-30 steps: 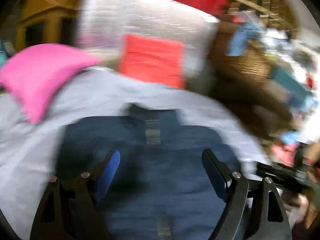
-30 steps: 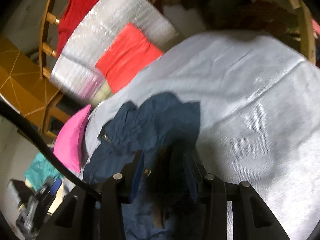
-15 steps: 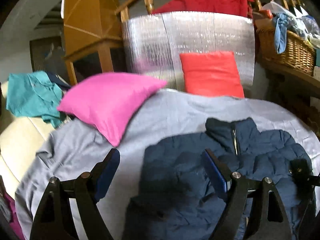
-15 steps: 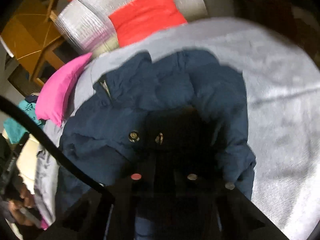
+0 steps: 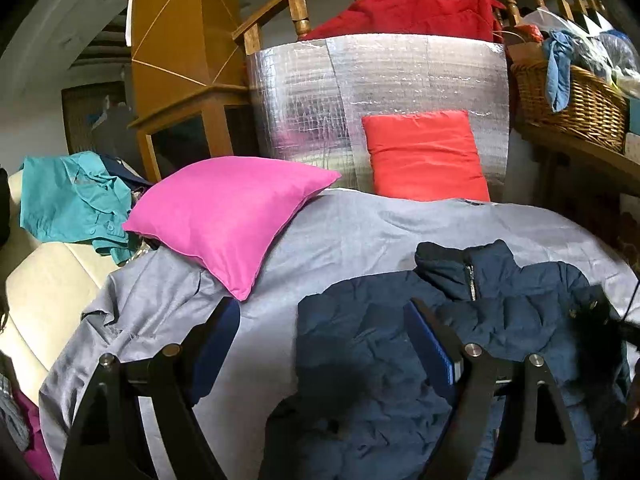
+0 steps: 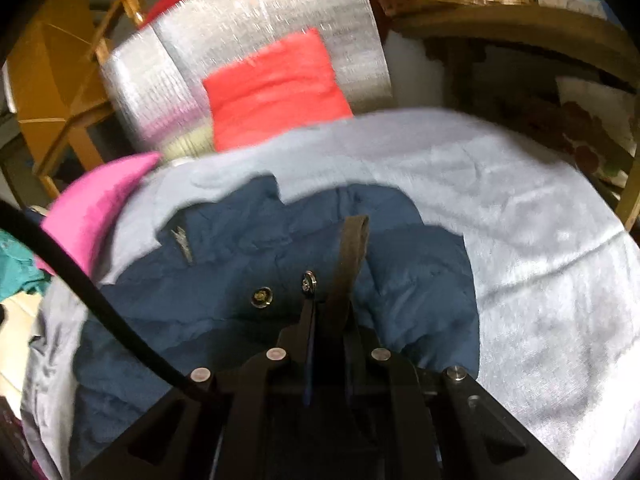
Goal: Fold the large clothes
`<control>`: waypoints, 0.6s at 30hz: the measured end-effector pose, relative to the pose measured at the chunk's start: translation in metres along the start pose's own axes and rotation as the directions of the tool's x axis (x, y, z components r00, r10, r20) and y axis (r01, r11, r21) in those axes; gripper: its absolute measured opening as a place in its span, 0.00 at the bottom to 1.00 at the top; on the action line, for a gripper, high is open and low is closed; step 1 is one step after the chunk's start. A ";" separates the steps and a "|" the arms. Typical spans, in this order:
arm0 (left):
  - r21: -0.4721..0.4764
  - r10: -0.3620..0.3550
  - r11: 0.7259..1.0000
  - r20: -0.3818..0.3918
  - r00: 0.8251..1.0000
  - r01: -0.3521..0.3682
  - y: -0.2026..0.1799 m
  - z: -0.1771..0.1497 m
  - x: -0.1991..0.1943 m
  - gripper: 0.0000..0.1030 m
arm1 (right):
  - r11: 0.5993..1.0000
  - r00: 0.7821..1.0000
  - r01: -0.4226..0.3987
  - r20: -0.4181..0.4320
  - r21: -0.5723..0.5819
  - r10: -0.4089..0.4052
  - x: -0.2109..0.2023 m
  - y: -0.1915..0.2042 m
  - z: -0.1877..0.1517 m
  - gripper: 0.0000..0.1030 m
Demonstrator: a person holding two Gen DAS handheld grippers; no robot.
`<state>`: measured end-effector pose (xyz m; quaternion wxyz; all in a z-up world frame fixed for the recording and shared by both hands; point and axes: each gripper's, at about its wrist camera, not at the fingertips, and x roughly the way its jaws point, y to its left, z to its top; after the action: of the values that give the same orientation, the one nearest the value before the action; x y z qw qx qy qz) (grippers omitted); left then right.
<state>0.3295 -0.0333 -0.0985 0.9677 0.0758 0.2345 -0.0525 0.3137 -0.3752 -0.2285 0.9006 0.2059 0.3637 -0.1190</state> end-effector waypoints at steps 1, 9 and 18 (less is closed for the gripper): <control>-0.004 0.002 1.000 0.000 1.000 -0.002 0.001 0.001 0.001 0.82 | 1.000 1.000 0.010 -0.028 0.008 -0.010 0.008 -0.002 -0.001 0.12; -0.021 0.021 1.000 0.006 1.000 -0.021 0.007 0.002 0.001 0.82 | 0.997 0.997 -0.017 -0.080 0.069 0.023 0.011 -0.011 -0.001 0.17; -0.011 0.028 1.000 0.001 1.000 -0.028 0.002 0.001 0.003 0.82 | 0.994 0.986 -0.068 -0.146 0.085 0.080 0.016 -0.008 -0.010 0.46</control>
<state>0.3328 -0.0315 -0.0981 0.9689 0.0739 0.2332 -0.0379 0.3157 -0.3790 -0.2490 0.8657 0.2634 0.4173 -0.0841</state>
